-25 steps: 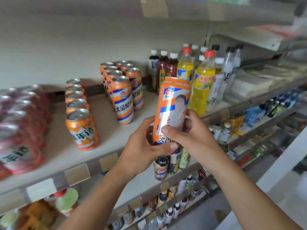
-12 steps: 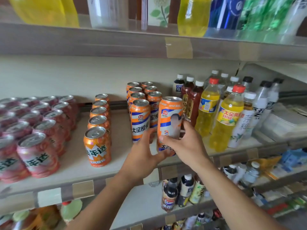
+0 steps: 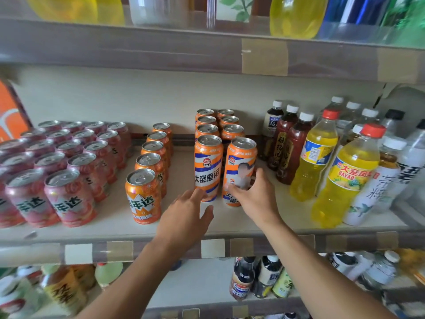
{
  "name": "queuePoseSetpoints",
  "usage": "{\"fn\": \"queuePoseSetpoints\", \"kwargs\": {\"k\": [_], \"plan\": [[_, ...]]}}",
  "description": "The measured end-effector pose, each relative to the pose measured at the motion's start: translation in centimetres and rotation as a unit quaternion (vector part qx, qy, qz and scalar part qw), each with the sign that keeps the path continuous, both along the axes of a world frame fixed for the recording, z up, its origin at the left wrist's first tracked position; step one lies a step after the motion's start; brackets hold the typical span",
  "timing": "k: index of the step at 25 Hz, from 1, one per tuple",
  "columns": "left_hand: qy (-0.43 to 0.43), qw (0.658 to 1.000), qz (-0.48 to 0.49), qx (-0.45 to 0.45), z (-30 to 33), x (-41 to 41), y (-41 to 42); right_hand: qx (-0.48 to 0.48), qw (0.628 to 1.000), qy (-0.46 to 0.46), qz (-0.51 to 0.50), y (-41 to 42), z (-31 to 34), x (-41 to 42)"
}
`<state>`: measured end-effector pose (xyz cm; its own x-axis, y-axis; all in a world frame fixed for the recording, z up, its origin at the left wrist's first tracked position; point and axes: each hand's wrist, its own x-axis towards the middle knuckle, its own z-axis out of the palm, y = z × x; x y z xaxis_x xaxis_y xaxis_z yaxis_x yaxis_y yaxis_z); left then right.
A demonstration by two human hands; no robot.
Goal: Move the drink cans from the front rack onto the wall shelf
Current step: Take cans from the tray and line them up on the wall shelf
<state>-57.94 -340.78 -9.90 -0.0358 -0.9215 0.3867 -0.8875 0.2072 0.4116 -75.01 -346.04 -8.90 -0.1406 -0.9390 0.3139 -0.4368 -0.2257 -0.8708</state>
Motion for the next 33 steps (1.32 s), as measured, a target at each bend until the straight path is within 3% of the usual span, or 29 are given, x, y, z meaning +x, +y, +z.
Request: {"fn": "queuePoseSetpoints", "kwargs": {"k": [10,21,33], "plan": [[0.009,1.000,0.026,-0.008,0.0,-0.1,-0.3,0.008,0.997,-0.010,0.071,-1.3,-1.1,0.1],[0.033,0.999,0.016,0.012,0.2,0.1,-0.7,-0.018,0.999,0.025,0.027,-1.5,-0.8,0.0],[0.077,0.996,0.036,0.028,0.4,0.0,-1.7,-0.007,0.999,0.018,0.049,-2.2,-1.6,-0.1]]}}
